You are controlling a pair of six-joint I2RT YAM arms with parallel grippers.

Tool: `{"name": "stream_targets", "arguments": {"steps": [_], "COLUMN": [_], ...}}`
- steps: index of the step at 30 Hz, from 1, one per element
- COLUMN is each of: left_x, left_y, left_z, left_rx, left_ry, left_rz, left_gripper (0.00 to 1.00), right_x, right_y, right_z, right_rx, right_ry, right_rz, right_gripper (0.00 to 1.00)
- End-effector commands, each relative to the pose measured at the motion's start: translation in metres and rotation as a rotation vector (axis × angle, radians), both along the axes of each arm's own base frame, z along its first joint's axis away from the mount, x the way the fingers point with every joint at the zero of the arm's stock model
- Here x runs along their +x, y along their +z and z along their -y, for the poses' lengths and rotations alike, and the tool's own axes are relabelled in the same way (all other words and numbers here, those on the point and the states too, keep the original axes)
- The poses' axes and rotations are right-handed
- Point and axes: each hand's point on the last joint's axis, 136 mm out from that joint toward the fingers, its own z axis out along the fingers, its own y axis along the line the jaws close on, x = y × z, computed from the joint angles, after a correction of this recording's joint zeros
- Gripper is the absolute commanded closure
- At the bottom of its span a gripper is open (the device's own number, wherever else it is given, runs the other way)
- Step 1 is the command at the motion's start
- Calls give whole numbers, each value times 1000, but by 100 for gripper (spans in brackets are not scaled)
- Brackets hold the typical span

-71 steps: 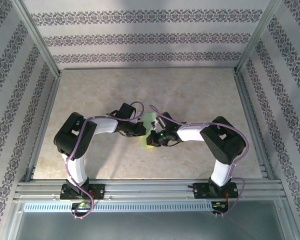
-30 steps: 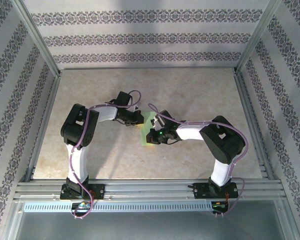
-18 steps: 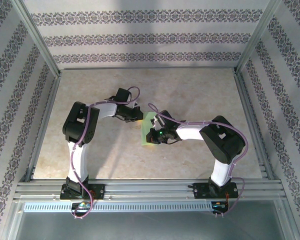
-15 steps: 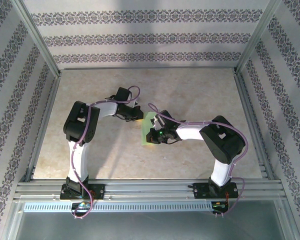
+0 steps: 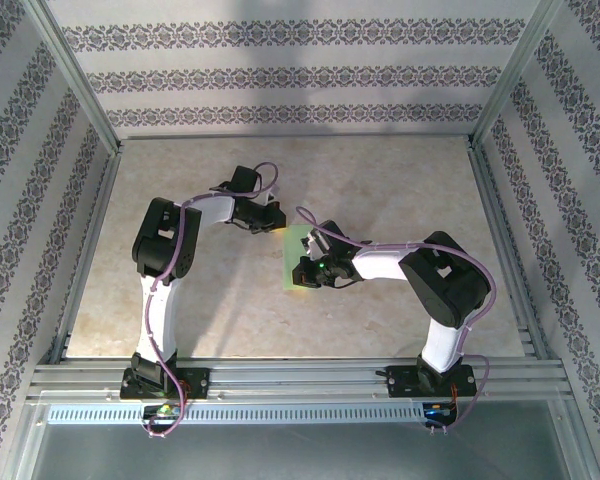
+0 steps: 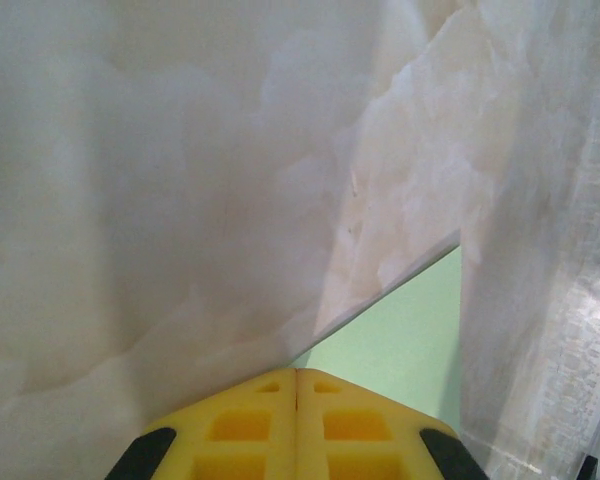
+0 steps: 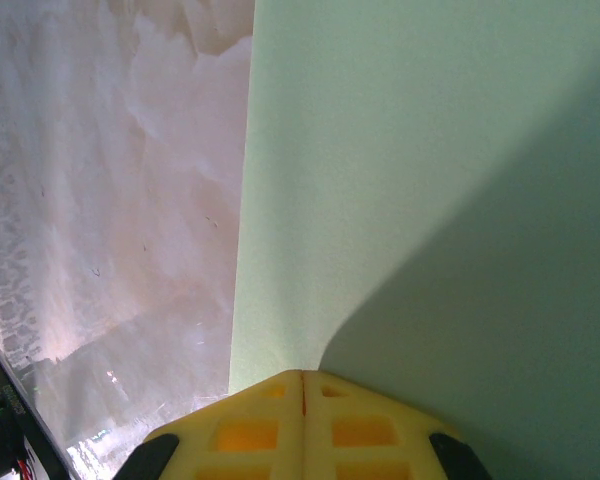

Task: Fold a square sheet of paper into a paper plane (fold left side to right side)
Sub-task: First fold the square sheet of paper in half at the center of the table, then fold the triangle a second time at the center of the table.

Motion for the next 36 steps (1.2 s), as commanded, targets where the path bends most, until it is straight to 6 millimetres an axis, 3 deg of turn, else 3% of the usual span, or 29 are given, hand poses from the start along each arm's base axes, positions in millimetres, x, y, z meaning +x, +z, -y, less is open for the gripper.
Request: {"name": "stream_targets", "arguments": {"steps": [1, 6, 11, 15, 18, 23, 26, 36], "left_x": [45, 46, 37, 14, -16, -70, -89, -89], "left_y": [-14, 5, 40, 61, 67, 58, 52, 29], "left_z": [-38, -37, -41, -44, -44, -27, -13, 12], "left_rx": [117, 103, 103, 77, 47, 8, -11, -2], "left_ry": [111, 109, 111, 126, 133, 102, 85, 33], "left_rz": [109, 144, 206, 228, 212, 148, 119, 82], "left_gripper": [93, 93, 93, 93, 93, 93, 93, 93], "right_x": [-49, -46, -44, -42, -41, -40, -40, -38], "right_y": [-46, -43, -41, -38, -38, -37, -37, -37], "right_z": [35, 33, 32, 31, 30, 31, 30, 29], "right_rx": [-175, -167, -160, -155, -153, -153, -153, -154], "right_ry": [18, 13, 9, 4, 0, -3, -3, -1], "right_rz": [-215, -208, -198, -190, -185, -173, -172, -168], "right_gripper": [100, 100, 100, 100, 100, 100, 100, 100]}}
